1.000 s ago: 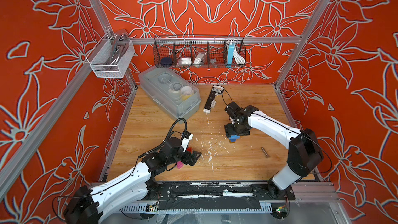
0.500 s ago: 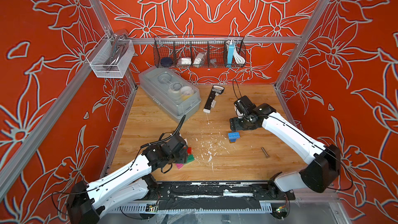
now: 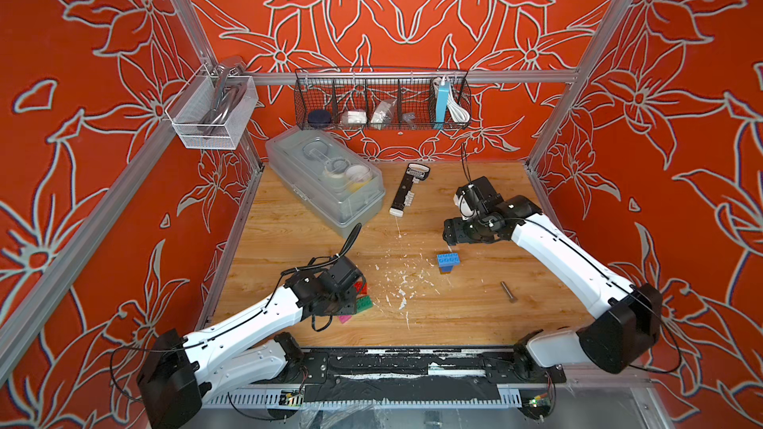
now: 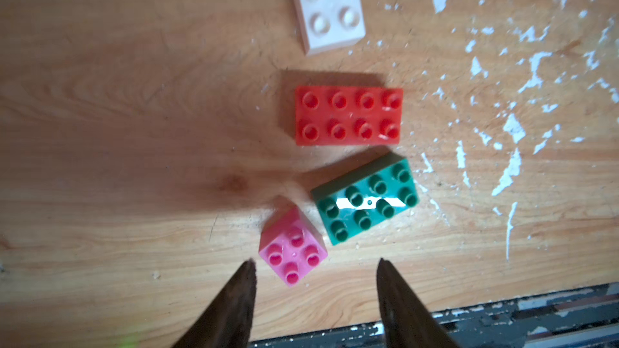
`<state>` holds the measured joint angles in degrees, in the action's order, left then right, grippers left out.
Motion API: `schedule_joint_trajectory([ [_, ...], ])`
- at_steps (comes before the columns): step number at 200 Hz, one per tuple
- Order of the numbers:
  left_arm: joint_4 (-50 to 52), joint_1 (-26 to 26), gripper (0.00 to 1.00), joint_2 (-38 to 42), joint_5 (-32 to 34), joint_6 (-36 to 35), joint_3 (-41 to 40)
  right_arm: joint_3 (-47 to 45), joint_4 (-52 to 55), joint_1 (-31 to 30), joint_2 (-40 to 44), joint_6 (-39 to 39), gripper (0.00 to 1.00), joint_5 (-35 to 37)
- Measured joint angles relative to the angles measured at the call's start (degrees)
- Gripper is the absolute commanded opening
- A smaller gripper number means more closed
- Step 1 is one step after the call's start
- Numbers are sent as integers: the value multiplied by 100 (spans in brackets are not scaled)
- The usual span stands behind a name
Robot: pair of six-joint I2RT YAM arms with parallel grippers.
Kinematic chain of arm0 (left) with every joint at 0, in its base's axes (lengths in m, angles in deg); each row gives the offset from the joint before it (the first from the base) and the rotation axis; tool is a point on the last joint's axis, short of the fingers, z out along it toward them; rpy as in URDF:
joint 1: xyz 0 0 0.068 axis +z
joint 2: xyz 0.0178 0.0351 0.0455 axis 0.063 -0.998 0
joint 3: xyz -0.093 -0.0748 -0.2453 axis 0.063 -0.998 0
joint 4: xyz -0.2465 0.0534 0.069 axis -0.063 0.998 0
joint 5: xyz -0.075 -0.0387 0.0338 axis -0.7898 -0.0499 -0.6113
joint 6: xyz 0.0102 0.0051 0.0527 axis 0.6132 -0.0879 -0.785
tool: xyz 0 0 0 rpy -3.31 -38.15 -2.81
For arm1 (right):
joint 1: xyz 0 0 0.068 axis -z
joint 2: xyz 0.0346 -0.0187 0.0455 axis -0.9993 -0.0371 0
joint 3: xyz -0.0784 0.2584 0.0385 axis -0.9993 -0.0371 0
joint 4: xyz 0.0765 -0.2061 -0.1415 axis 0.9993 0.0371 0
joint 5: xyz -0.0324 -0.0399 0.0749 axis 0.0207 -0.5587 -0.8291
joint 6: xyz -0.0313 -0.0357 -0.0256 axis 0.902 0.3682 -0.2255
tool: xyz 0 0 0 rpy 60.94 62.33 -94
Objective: Assemble a spoon with lego
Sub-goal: Pick up the lego brick from the center of the board.
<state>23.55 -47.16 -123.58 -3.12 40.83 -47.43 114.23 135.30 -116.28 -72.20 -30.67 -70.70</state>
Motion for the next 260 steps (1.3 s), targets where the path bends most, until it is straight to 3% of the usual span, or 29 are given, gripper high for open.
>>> schedule_joint_trajectory([
  [39,286,-96,48,632,-175,463,-483,0,-11,105,11,81,83,-57],
  [53,330,-138,53,621,-175,581,-498,0,-11,114,31,87,84,-72],
  [98,278,-404,56,-66,-203,595,-479,0,-7,149,114,151,83,-175],
  [178,24,-420,58,-1145,-7,422,-90,-7,11,431,284,232,83,-225],
  [260,4,-17,51,-1574,227,-125,295,-37,20,581,310,348,83,-310],
])
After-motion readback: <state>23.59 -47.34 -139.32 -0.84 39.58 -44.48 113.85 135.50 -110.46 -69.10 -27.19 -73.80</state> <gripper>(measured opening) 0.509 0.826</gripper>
